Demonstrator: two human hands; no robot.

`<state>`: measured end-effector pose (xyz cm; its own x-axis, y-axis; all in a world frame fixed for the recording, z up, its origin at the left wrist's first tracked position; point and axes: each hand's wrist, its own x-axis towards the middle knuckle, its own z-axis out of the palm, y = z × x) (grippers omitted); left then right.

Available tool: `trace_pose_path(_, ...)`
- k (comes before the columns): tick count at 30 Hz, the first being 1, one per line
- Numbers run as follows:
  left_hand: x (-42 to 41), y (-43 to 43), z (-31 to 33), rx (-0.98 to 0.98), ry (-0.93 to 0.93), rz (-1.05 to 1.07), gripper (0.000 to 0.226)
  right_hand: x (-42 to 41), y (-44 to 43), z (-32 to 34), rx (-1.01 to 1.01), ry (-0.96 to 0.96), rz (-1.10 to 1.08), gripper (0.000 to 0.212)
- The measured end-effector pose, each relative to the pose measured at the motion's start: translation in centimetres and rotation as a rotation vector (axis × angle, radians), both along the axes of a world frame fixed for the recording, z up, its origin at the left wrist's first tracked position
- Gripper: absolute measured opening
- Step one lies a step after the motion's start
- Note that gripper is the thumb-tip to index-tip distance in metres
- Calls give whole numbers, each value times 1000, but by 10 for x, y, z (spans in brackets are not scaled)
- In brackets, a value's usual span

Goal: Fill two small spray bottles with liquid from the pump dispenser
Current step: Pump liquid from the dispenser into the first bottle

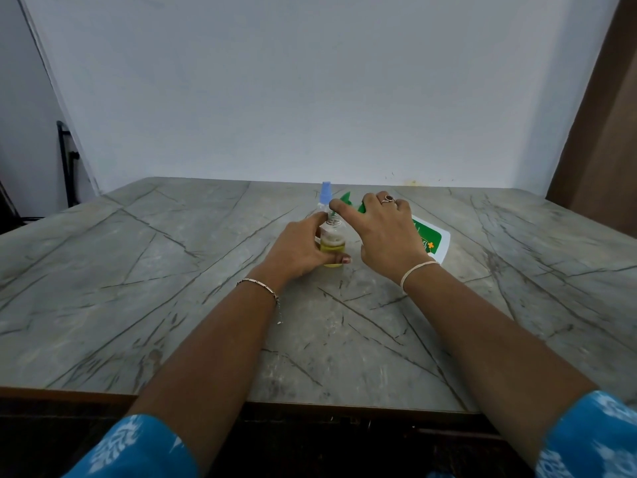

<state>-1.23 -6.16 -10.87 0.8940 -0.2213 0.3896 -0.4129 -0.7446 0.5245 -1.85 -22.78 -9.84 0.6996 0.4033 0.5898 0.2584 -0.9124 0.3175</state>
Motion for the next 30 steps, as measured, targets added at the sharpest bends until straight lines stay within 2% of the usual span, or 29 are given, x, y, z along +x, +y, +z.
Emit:
trace_pose_path(8, 1, 0, 0, 0, -7, 2, 80, 0, 1, 0, -16, 3, -23, 86)
trace_pose_path(16, 4, 0, -3, 9, -7, -1, 81, -3, 9, 3, 22, -8, -30, 76)
trace_pose_path(30, 12, 3, -7, 4, -9, -8, 80, -5, 1, 2, 26, 36, -17, 89)
